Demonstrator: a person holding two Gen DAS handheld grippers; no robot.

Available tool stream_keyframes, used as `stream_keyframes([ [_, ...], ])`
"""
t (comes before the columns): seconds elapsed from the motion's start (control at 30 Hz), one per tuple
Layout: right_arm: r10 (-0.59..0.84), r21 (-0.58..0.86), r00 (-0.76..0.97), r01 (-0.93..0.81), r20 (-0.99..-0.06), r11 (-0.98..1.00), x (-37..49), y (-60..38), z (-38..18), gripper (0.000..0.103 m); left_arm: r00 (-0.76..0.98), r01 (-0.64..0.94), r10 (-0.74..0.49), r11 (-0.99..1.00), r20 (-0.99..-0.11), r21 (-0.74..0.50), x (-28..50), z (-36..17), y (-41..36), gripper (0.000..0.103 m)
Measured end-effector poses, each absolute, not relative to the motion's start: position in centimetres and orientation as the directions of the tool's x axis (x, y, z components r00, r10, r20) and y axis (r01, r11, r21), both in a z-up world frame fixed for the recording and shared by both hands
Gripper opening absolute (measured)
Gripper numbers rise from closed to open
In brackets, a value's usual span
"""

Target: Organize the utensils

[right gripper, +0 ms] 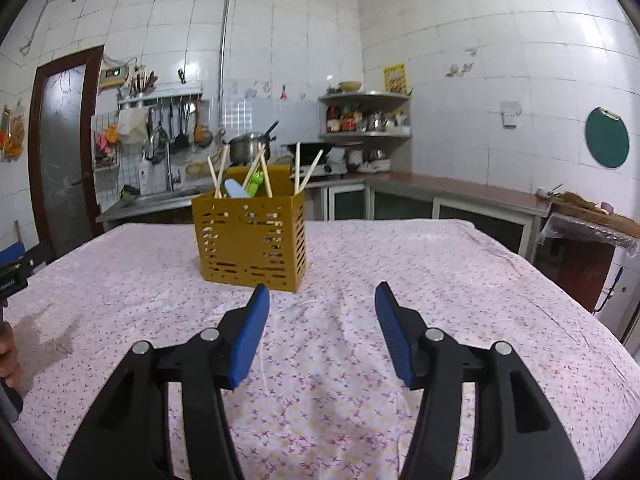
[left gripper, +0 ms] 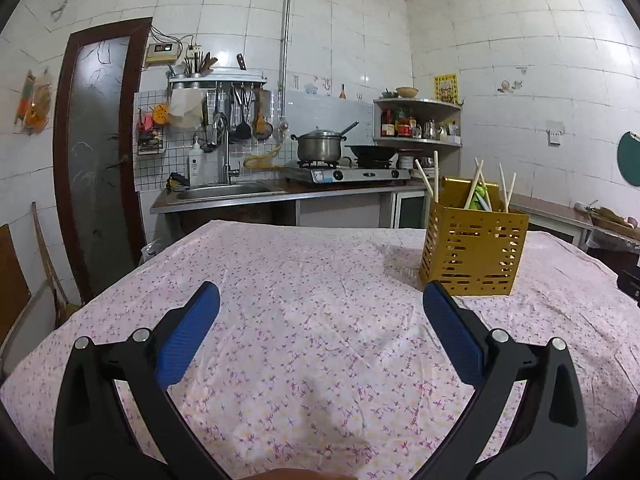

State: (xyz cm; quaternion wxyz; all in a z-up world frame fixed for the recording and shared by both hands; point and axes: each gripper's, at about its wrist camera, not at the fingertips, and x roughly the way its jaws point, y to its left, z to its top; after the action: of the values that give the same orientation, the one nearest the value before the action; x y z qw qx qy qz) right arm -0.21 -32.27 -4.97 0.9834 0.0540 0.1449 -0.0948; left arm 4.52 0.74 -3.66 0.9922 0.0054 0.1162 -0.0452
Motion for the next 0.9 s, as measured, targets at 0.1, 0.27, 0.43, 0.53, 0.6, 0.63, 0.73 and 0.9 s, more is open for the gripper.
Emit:
stream_keyframes([
  [0.1,-0.212,0.077,0.946,0.237,-0.245,0.969,-1.2,-32.4,-4.4,0.057,0.975,0.081,-0.080,0.997,-0.206,-0.006,4.4,-3.6,0.6,0.098],
  [0.27,-0.220,0.053,0.947,0.239,-0.234,0.970,-1.1,-31.8,-4.1,0.059,0.984,0.067,-0.064,0.998,-0.166,0.010,3.9,-3.6,0.0,0.098],
  [0.43,-0.234,0.052,0.943,0.253,-0.237,0.966,-1.7,-32.1,-4.3,0.061,0.984,0.075,-0.077,0.997,-0.164,-0.013,3.9,-3.4,0.1,0.098],
  [0.53,-0.241,0.045,0.939,0.259,-0.244,0.965,-2.1,-32.1,-4.4,0.061,0.977,0.088,-0.095,0.995,-0.190,-0.043,4.3,-3.5,0.4,0.098],
  [0.6,-0.246,0.067,0.942,0.267,-0.228,0.961,-2.5,-32.5,-4.2,0.061,0.976,0.095,-0.100,0.995,-0.195,-0.033,4.4,-3.5,0.2,0.098],
  [0.63,-0.244,0.082,0.942,0.269,-0.228,0.960,-2.3,-32.8,-4.0,0.061,0.977,0.096,-0.096,0.995,-0.190,-0.013,4.4,-3.5,-0.1,0.098],
  [0.73,-0.242,0.073,0.939,0.267,-0.243,0.961,-1.9,-32.5,-4.1,0.061,0.976,0.095,-0.096,0.995,-0.195,-0.013,4.8,-3.6,0.2,0.098],
  [0.9,-0.245,0.075,0.941,0.268,-0.234,0.960,-2.1,-32.3,-4.1,0.061,0.977,0.091,-0.094,0.996,-0.194,-0.022,4.9,-3.6,0.7,0.098],
])
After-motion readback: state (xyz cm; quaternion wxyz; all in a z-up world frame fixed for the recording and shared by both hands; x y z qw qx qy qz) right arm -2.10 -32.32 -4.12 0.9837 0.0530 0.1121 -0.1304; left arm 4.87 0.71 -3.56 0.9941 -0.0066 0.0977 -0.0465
